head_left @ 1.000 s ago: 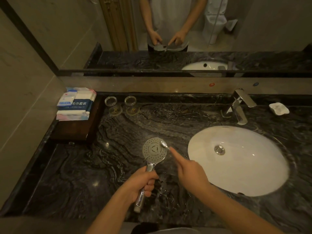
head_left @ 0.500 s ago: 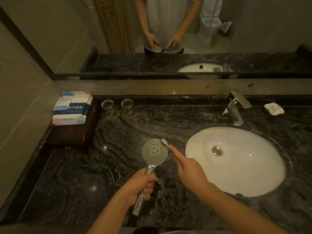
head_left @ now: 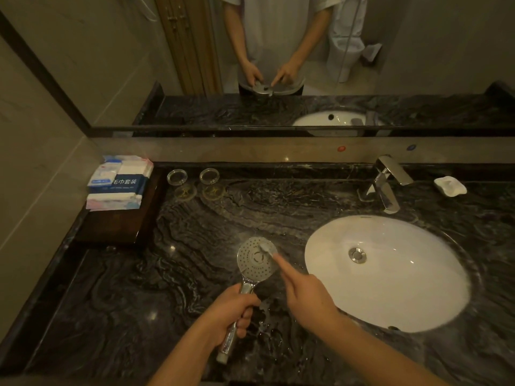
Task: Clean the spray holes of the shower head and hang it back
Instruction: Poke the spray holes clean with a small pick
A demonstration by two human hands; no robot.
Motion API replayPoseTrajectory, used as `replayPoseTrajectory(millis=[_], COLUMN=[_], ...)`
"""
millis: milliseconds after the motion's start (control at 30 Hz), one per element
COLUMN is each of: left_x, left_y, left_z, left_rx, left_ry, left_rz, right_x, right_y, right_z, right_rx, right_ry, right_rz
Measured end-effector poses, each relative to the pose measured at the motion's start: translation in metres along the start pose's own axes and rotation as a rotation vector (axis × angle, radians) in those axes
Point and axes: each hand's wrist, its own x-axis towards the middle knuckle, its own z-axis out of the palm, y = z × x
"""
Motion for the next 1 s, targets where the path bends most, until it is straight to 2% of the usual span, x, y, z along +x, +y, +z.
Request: replayPoseTrajectory(millis=[100,300,467,533,633,700,833,1000], left_x=[-0.001,0.000,0.000,-0.001,-0.002,-0.002,-0.001,-0.004], left_y=[-0.001,-0.003,-0.005,-0.005,-0.007,-0.009,-0.011,-0.013], left_z=[0.001,0.004,0.003,0.002,0.001,0.000,-0.002,-0.002], left_rx=[0.004,0.016,0.028,0.027,0.017,0.013,0.010,0.029], left_ry=[-0.006,-0.011,-0.021,-0.025,-0.021,-0.015,-0.007,-0.015], left_rz=[-0.005,0.012,0.014,0.018,0.028,0.028,0.021,0.016], right_x=[-0.010,0.013,-0.014,-0.008,0.009,0.009,-0.008,0.012], right_y=[-0.006,0.002,-0.007,-0.004,0.004,0.001,-0.010,-0.007], right_z=[0.007,-0.017,0.000,-0.004,-0.016,-0.017,-0.005,-0.016], right_rx=[-0.120,-0.068,-0.167,-0.184,-0.105,-0.090,-0.183,-0.131], right_ry=[-0.103,0.053,-0.138,-0.085,0.040,0.033,-0.085,0.015], right_rz=[-0.103,0.018,-0.111,-0.088,0.048,0.037,-0.120,0.010])
